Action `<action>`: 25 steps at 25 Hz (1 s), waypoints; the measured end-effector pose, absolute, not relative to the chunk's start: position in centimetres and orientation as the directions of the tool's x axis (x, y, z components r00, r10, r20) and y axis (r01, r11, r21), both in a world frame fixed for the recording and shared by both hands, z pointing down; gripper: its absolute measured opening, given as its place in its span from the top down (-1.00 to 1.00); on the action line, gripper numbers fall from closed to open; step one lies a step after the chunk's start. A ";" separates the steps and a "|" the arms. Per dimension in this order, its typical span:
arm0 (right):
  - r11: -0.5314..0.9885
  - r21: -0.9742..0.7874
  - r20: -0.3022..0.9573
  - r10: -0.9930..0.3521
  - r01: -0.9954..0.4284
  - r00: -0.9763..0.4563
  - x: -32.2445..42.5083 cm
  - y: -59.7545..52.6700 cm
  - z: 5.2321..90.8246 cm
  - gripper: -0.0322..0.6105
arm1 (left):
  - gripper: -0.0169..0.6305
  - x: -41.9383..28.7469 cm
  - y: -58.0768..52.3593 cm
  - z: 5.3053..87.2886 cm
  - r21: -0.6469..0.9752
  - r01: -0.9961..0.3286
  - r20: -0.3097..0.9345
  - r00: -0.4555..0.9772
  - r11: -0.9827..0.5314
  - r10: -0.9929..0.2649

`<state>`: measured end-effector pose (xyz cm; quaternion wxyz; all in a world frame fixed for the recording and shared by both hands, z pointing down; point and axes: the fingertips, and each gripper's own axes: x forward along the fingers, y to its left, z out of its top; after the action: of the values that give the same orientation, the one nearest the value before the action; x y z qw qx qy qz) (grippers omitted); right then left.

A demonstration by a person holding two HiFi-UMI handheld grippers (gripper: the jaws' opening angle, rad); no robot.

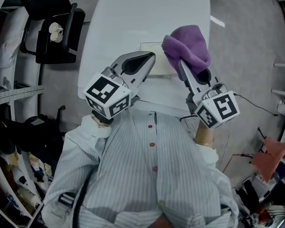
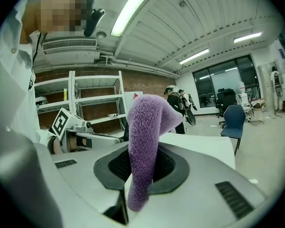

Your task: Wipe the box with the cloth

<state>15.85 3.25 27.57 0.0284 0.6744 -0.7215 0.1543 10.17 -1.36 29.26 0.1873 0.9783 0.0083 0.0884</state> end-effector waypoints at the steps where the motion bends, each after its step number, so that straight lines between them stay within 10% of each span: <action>1: 0.044 -0.183 0.251 -0.964 -0.982 -0.090 15.9 3.3 27.6 0.71 | 0.92 10.1 -1.4 29.2 0.365 -0.019 0.169 0.985 -0.931 0.046; 25: 0.110 -0.142 0.282 -0.948 -0.984 -0.147 14.2 2.5 27.7 0.71 | 0.92 8.6 -1.3 28.8 0.300 0.008 0.187 0.980 -0.954 0.067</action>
<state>14.20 2.46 27.70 0.0600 0.6505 -0.7424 0.1484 8.56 -1.30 28.83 0.1504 0.9836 0.0192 0.0979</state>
